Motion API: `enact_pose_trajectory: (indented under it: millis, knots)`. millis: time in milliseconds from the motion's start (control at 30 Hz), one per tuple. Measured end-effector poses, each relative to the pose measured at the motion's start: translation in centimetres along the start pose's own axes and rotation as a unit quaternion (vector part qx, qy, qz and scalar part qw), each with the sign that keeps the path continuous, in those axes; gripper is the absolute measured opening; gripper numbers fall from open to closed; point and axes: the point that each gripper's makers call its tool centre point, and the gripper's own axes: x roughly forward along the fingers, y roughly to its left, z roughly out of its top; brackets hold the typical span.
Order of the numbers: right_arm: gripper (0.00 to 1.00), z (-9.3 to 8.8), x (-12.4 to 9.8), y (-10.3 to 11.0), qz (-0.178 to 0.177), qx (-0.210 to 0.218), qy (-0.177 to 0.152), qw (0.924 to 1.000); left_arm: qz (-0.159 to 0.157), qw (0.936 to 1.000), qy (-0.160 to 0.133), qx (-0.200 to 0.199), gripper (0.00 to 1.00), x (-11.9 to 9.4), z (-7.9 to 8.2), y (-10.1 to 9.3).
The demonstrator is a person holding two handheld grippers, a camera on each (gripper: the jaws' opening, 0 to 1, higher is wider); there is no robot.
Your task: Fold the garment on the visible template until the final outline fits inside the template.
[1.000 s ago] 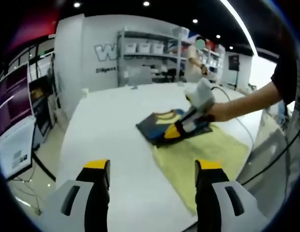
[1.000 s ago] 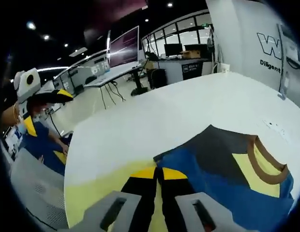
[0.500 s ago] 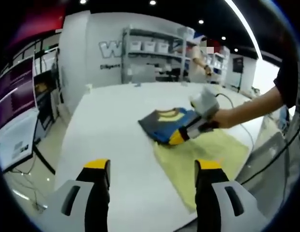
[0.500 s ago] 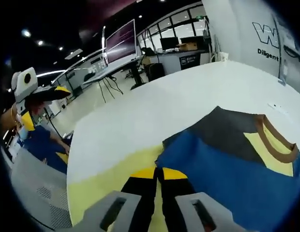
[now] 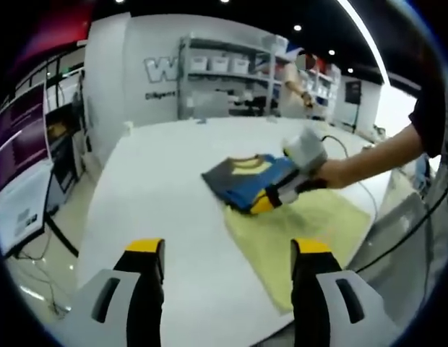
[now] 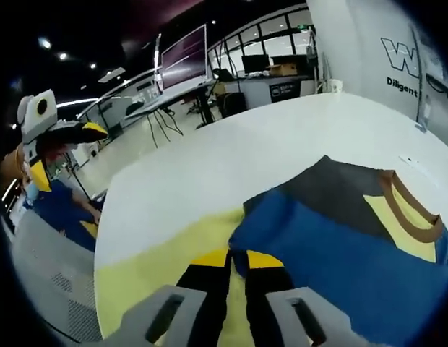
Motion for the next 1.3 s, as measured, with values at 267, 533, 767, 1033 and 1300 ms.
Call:
enact_pose_trajectory:
  millis: [267,533,767,1033,1300]
  knots:
    - [0.21,0.1,-2.9,-0.4,-0.015,0.003,-0.023,0.9996,-0.012,0.9998,0.016,-0.004,0.65,1.0,-1.2,-1.0]
    - [0.23,-1.6,-7.0,-2.1,-0.070,-0.031,-0.010,0.9970,-0.031,0.9988,0.038,-0.002,0.63,2.1,-2.5,-2.4]
    - [0.31,-3.0,-11.4,-3.9,-0.120,-0.021,-0.020,0.9923,-0.043,0.9982,0.041,0.008,0.63,2.9,-2.7,-3.8]
    - [0.44,-5.8,-16.1,-6.5,-0.190,0.006,-0.016,0.9817,-0.055,0.9968,0.057,0.013,0.64,3.5,-3.4,-4.8]
    - [0.42,-11.5,-20.8,-7.1,-0.221,0.065,0.020,0.9729,-0.072,0.9921,0.102,0.012,0.60,3.8,-5.9,-6.3]
